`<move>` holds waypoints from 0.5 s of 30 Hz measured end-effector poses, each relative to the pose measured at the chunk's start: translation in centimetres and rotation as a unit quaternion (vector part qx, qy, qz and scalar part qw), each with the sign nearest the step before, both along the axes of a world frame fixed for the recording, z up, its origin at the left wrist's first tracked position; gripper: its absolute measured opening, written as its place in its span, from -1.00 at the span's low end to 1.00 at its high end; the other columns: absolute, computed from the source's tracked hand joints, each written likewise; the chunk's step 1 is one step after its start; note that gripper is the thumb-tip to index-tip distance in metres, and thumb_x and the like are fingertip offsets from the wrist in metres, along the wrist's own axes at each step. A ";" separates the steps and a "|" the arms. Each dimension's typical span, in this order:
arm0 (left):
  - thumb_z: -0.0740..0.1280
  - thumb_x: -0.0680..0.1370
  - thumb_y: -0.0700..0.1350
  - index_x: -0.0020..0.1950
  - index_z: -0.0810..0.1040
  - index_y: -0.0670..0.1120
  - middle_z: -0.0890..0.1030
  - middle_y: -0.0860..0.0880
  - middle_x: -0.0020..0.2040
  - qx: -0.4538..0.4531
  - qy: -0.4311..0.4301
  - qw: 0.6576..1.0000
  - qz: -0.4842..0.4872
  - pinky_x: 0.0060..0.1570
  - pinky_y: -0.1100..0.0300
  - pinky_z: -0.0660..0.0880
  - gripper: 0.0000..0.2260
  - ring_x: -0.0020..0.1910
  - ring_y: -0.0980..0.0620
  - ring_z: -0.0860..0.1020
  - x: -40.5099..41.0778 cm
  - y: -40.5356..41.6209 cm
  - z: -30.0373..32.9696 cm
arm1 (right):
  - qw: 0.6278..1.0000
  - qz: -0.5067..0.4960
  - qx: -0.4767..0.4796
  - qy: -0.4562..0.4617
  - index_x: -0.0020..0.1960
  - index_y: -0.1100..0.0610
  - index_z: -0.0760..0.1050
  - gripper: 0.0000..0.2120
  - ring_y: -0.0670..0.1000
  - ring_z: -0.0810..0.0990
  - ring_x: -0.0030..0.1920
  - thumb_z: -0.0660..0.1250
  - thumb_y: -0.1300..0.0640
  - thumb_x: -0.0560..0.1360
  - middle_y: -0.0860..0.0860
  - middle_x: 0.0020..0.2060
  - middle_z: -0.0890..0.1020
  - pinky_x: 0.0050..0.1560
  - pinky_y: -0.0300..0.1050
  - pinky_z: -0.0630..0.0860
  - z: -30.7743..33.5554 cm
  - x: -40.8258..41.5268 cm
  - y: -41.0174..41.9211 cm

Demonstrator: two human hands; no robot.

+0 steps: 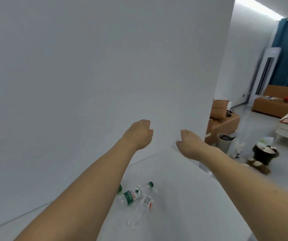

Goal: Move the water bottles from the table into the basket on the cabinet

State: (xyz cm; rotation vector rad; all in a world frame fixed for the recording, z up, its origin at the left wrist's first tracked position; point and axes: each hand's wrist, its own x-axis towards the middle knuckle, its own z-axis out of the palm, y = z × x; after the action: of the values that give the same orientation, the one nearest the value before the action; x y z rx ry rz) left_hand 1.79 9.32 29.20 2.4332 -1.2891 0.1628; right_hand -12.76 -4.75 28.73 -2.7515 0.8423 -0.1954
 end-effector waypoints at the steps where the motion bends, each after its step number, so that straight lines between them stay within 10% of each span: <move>1: 0.07 0.67 -0.04 0.41 0.33 -0.24 0.39 -0.18 0.40 0.004 0.005 1.000 0.030 0.26 0.05 0.31 -0.61 0.36 -0.14 0.35 1.2 1.8 0.0 | 1.000 0.028 0.006 0.000 0.43 0.29 0.20 -0.55 0.18 0.29 0.39 0.05 0.07 0.63 0.19 0.39 0.34 0.40 0.03 0.24 -0.1 1.9 1.0; 8: 0.09 0.67 -0.05 0.42 0.30 -0.24 0.37 -0.19 0.40 0.022 0.050 0.982 0.180 0.24 0.08 0.30 -0.61 0.35 -0.13 0.36 5.7 9.7 -2.5 | 0.987 0.147 0.060 0.011 0.32 0.28 0.27 -0.64 0.19 0.34 0.33 0.05 0.10 0.62 0.16 0.31 0.38 0.32 0.03 0.28 -3.1 10.1 5.3; 15: 0.14 0.64 -0.08 0.49 0.24 -0.18 0.31 -0.15 0.47 0.103 0.117 0.975 0.158 0.29 0.09 0.29 -0.57 0.39 -0.12 0.32 9.1 5.1 -10.7 | 0.974 0.034 0.219 0.046 0.09 0.24 0.31 -0.83 0.14 0.41 -0.02 0.10 0.20 0.54 0.17 0.09 0.42 -0.06 -0.08 0.36 -12.8 12.6 -0.3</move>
State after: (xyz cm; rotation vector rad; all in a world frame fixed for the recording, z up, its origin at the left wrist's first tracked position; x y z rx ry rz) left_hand 10.93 14.39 18.49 2.7230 -0.8494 -0.1789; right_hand -0.16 -5.00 15.93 -2.3810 0.7107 0.1197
